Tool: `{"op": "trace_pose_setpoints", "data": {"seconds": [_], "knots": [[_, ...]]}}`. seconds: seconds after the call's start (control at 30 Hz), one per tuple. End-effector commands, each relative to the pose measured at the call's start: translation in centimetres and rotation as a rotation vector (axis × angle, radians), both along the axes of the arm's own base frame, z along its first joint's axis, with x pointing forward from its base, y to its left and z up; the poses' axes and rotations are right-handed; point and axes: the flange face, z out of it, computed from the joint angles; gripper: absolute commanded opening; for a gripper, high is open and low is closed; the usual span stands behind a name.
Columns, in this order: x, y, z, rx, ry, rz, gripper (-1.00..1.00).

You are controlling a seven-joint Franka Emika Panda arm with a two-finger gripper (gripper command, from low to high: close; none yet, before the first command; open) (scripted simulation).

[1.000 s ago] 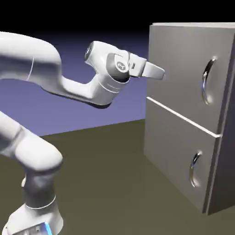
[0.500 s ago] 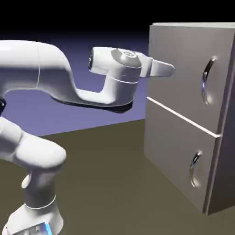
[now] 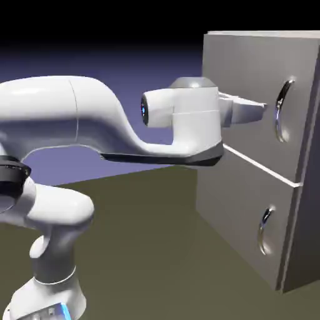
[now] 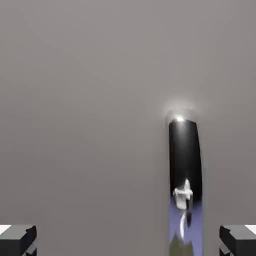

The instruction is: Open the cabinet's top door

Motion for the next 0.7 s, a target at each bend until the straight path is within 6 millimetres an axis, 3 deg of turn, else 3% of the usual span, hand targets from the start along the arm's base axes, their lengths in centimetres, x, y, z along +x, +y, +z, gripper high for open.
{"op": "trace_pose_setpoints", "data": {"seconds": [0.0,0.13,0.3,0.33,0.37,0.67], "knots": [[0.3,-0.5,-0.4,0.002,-0.006,0.0,0.0],[1.2,-2.1,-1.6,0.008,-0.021,-0.001,0.0],[6.0,-2.0,-1.6,0.008,-0.021,0.0,0.0],[6.2,-1.9,-1.6,0.008,-0.021,-0.001,0.0],[6.2,-1.9,-1.6,0.008,-0.021,-0.001,-1.0],[0.8,-0.1,-1.6,0.007,-0.022,-0.121,-1.0]]}}
